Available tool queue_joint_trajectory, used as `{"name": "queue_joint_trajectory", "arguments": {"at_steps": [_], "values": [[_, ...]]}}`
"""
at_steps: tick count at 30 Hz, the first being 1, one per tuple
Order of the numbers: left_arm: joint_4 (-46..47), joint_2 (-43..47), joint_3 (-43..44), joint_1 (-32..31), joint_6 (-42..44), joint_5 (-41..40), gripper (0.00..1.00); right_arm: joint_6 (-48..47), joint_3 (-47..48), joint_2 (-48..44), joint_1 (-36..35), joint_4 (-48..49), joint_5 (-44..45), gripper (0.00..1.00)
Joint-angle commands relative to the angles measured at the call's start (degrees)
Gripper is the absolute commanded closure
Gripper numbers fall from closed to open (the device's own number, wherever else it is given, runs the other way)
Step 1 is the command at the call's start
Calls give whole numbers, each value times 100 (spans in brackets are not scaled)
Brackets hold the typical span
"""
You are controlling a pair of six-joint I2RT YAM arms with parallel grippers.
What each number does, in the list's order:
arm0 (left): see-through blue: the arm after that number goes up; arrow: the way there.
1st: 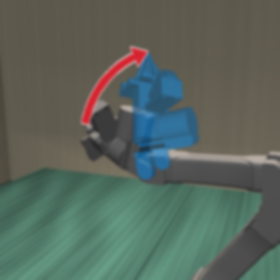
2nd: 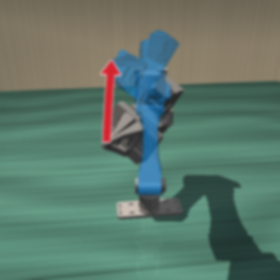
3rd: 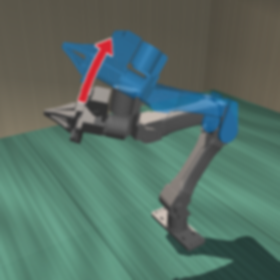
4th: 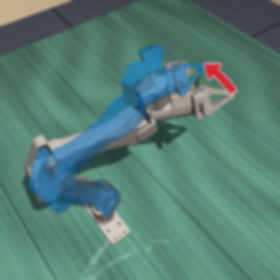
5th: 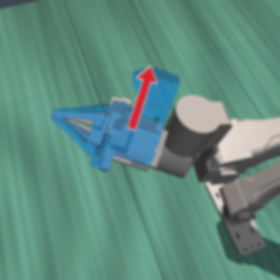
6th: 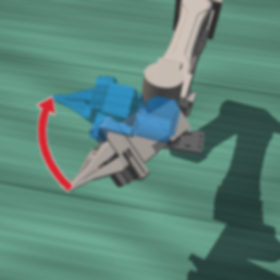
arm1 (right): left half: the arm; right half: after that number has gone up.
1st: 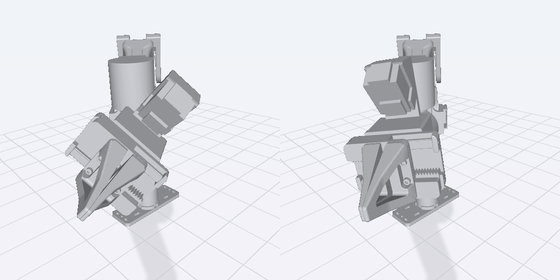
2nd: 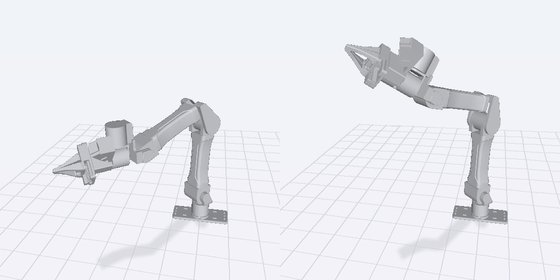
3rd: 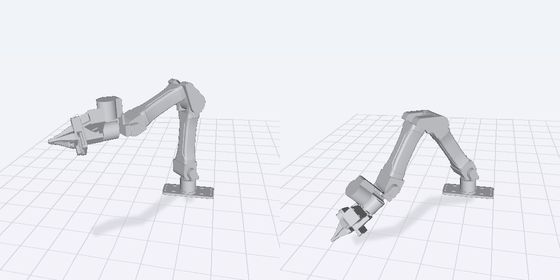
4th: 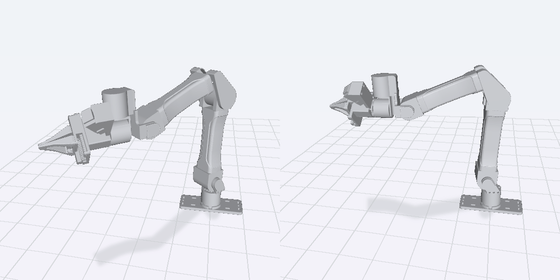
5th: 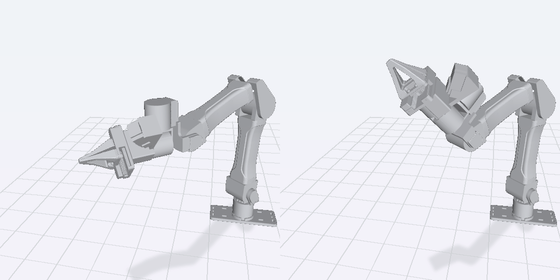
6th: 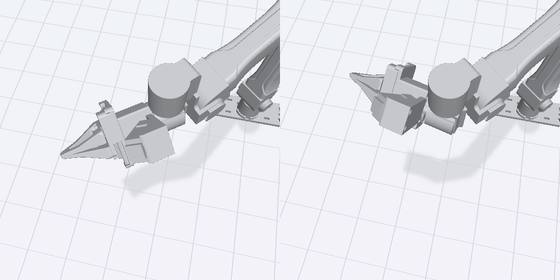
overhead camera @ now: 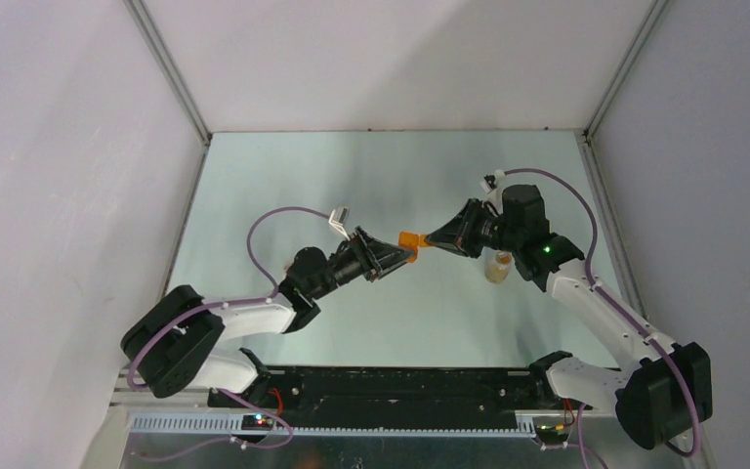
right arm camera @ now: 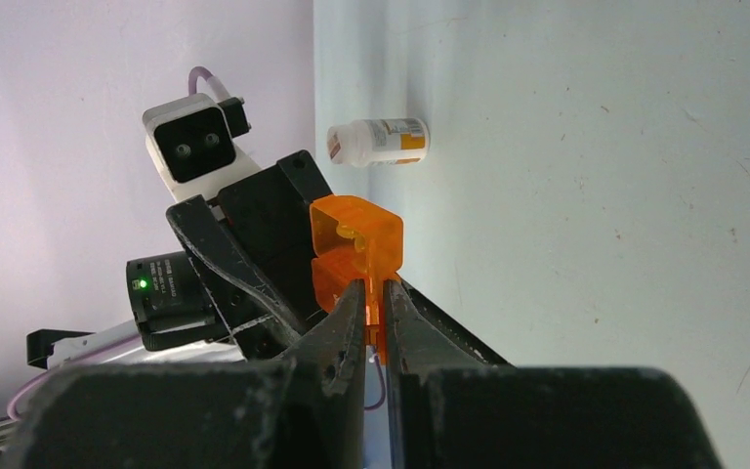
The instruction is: Sort the pills into containers
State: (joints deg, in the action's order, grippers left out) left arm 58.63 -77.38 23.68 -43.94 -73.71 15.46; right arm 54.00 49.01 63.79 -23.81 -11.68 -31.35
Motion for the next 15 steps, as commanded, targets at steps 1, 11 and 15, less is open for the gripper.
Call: {"name": "queue_joint_trajectory", "arguments": {"at_steps": [1,11,15], "values": [[316,150,91,22,-20,-64,50,-32,214,-128,-24,40,-46,94],[309,74,97,24,-61,-41,78,-75,214,-111,-21,80,-102,91],[290,53,118,20,-206,-33,99,-179,214,-179,-32,17,-73,67]]}}
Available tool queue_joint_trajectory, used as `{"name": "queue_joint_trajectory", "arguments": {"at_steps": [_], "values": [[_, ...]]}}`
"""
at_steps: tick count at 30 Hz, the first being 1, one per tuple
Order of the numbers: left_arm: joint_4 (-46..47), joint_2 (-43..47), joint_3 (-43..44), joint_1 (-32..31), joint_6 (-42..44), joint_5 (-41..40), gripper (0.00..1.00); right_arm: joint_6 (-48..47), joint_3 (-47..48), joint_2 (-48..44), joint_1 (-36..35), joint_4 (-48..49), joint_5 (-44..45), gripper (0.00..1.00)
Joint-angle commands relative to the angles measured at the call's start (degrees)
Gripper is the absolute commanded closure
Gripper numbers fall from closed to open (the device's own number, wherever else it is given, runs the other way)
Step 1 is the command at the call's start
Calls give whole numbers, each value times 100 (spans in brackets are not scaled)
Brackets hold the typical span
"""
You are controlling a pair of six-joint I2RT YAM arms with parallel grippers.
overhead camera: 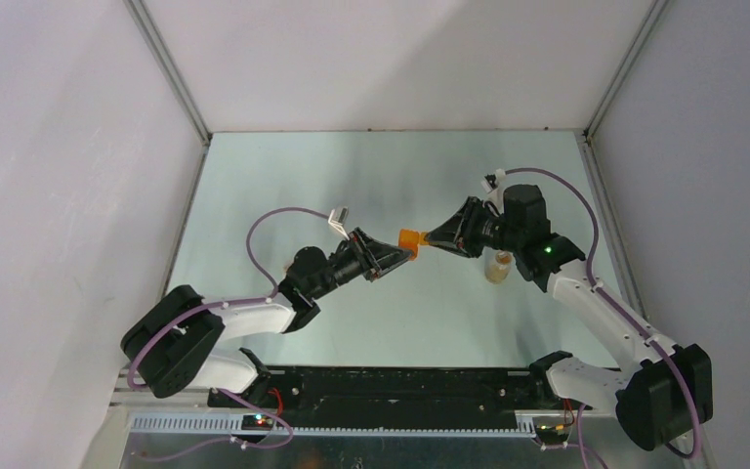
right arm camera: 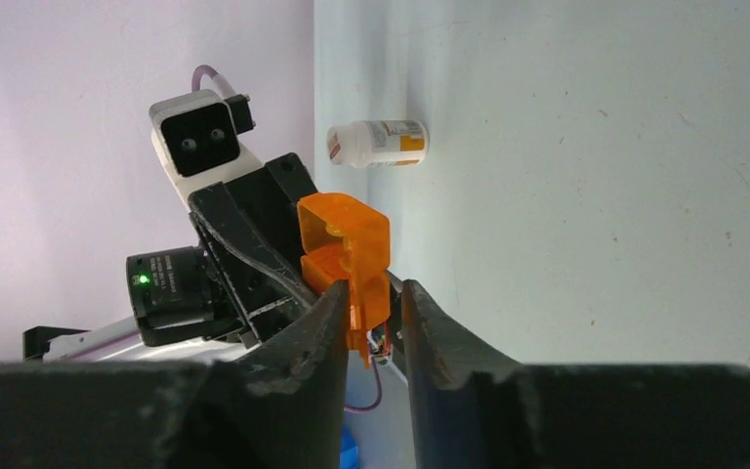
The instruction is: Sort the pills into containers
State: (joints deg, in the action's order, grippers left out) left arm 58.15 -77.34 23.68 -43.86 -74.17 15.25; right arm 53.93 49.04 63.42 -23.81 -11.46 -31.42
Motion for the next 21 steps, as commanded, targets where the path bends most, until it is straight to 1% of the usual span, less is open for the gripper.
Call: {"name": "queue_joint_trajectory", "arguments": {"at_steps": [1,2,4,6,8,10,12,14,15,18,19,21], "values": [[346,42,112,16,-199,-21,100,-249,203,-235,-38,8,-40,58],[359,37,103,17,-279,-32,100,-277,148,-296,-43,50,6,45],[500,33,83,10,-428,-55,100,-304,78,-502,-20,194,65,35],[693,37,19,15,-598,-121,100,-293,64,-693,12,245,118,32],[818,47,-27,19,-728,-175,100,-228,40,-820,66,226,213,31],[861,62,-23,19,-801,-185,100,-98,-46,-989,98,283,342,32],[866,76,-13,24,-834,-194,100,21,-126,-1153,130,220,573,37],[891,90,-17,20,-859,-207,100,77,-163,-1283,158,28,839,45],[900,98,-19,19,-879,-222,100,80,-166,-1316,164,-46,1015,52],[964,152,-22,22,-892,-244,100,69,-172,-1400,187,-289,1208,61],[971,178,-22,25,-892,-249,100,62,-168,-1393,189,-301,1217,67],[956,206,2,26,-888,-246,100,64,-169,-1315,192,-273,1181,71]]}}
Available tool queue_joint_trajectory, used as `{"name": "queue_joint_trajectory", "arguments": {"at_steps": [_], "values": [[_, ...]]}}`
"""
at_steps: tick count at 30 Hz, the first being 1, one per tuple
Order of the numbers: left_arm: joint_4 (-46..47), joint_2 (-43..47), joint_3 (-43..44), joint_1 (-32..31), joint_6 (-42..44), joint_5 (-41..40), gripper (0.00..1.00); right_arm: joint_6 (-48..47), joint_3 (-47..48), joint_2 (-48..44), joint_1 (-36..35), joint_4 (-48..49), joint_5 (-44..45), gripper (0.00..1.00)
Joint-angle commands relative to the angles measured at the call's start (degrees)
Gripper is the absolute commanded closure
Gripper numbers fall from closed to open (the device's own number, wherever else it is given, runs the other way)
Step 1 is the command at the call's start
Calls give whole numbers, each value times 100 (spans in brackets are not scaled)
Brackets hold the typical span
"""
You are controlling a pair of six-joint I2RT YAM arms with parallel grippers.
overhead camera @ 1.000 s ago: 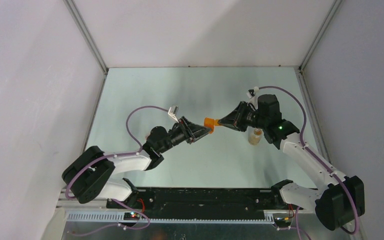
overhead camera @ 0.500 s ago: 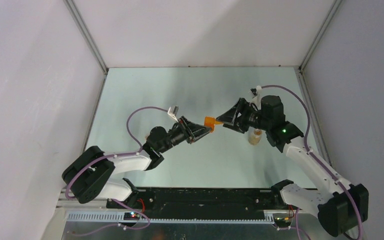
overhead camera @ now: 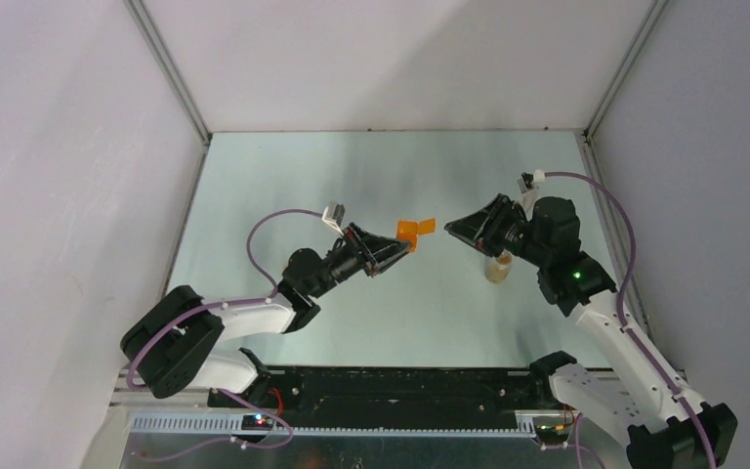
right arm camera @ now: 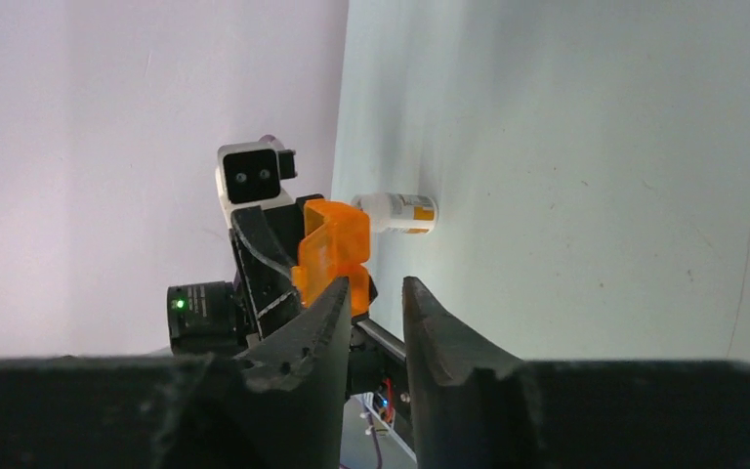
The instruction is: Sort the pills into containers
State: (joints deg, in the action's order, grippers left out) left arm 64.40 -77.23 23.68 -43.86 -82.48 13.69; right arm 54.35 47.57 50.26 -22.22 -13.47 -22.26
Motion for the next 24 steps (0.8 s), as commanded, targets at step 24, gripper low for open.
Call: {"name": "queue_joint_trajectory", "arguments": {"at_steps": [24], "values": [[308,199,219,17,18,223,100,154,-20,1132,-463,2159,-1215,42]]}}
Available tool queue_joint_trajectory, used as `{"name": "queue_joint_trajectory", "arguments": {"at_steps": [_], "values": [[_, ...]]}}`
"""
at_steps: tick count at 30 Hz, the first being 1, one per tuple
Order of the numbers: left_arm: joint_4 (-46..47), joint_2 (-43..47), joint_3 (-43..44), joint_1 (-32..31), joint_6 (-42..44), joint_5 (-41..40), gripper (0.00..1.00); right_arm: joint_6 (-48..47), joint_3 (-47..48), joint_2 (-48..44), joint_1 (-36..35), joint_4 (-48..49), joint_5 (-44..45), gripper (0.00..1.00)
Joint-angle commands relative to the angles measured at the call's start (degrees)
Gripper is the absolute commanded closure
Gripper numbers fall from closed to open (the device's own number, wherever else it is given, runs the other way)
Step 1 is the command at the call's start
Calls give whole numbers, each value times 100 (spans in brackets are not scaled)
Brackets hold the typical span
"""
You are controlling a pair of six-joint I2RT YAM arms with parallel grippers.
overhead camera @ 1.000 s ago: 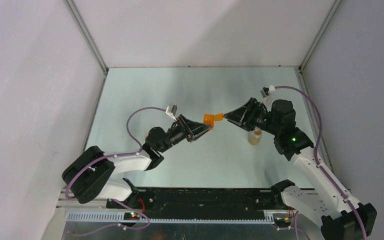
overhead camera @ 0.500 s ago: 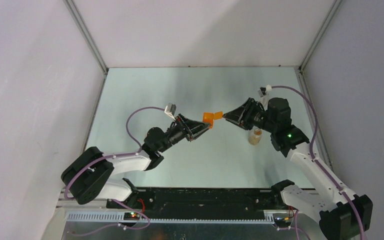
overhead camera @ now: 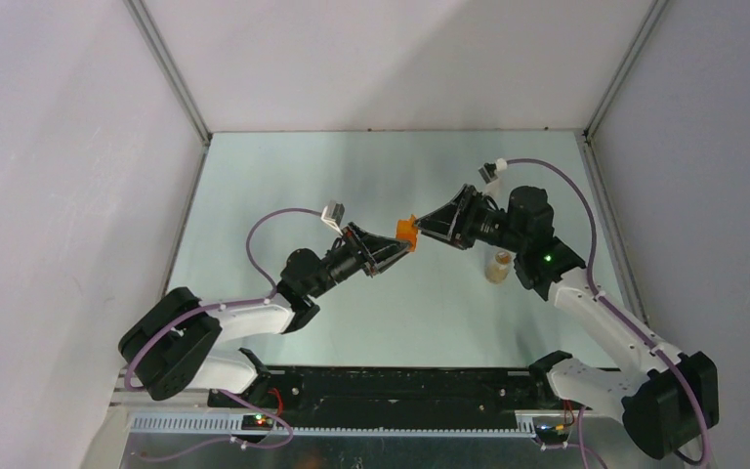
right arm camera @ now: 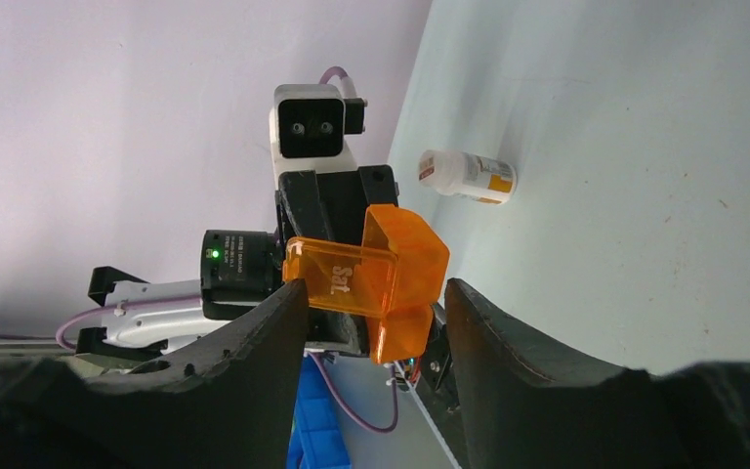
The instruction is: Sort the pills into containers
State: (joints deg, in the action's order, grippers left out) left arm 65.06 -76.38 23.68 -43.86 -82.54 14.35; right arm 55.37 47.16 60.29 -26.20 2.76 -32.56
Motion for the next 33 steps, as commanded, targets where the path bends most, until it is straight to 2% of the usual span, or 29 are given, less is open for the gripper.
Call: {"name": "queue_joint_trajectory", "arguments": {"at_steps": [1,7,15,24,33], "values": [[244,112,222,13,27,170,100,76,22,184,-80,560,-201,42],[259,114,261,-5,100,252,100,100,22,334,-151,767,-150,43],[236,146,344,-40,216,305,100,96,21,542,-346,1178,-19,50],[-264,416,414,-49,513,307,100,121,18,662,-420,1169,-11,54],[-455,524,455,-48,658,331,100,159,-113,624,-428,1435,28,63]]}}
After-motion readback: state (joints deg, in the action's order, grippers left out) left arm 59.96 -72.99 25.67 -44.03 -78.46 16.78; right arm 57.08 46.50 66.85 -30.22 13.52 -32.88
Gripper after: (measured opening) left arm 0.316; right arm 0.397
